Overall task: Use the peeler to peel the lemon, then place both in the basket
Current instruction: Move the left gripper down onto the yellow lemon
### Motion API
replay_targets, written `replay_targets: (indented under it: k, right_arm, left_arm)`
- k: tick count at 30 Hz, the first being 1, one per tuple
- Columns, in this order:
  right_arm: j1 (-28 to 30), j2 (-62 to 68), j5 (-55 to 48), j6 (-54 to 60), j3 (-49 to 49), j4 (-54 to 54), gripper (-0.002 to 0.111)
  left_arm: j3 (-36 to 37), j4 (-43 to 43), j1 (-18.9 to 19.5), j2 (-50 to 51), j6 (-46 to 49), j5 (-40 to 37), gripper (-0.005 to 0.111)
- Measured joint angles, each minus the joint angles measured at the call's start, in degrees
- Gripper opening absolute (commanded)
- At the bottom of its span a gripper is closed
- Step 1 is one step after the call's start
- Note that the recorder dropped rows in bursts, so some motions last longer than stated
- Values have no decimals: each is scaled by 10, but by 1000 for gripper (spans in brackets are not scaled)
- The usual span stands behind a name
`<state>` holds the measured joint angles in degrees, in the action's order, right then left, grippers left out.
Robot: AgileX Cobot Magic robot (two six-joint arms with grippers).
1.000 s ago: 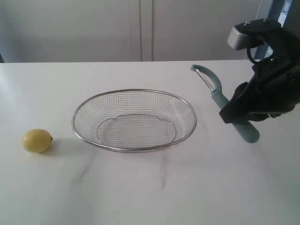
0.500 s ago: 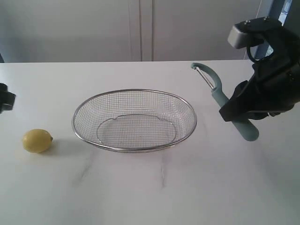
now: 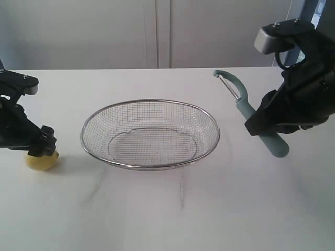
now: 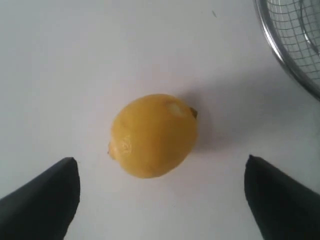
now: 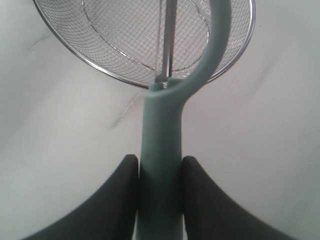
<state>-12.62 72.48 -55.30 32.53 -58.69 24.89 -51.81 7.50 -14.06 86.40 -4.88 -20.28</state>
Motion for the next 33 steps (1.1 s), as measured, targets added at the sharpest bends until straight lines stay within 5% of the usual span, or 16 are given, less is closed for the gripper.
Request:
replay_targets:
  k: [17,33]
  right_arm:
    - [0,0,2,0,0,0,0]
    - [0,0,2,0,0,0,0]
  left_arm:
    - [0,70,0,60,15,64,90]
    - [0,86,-6,69,194,52,90]
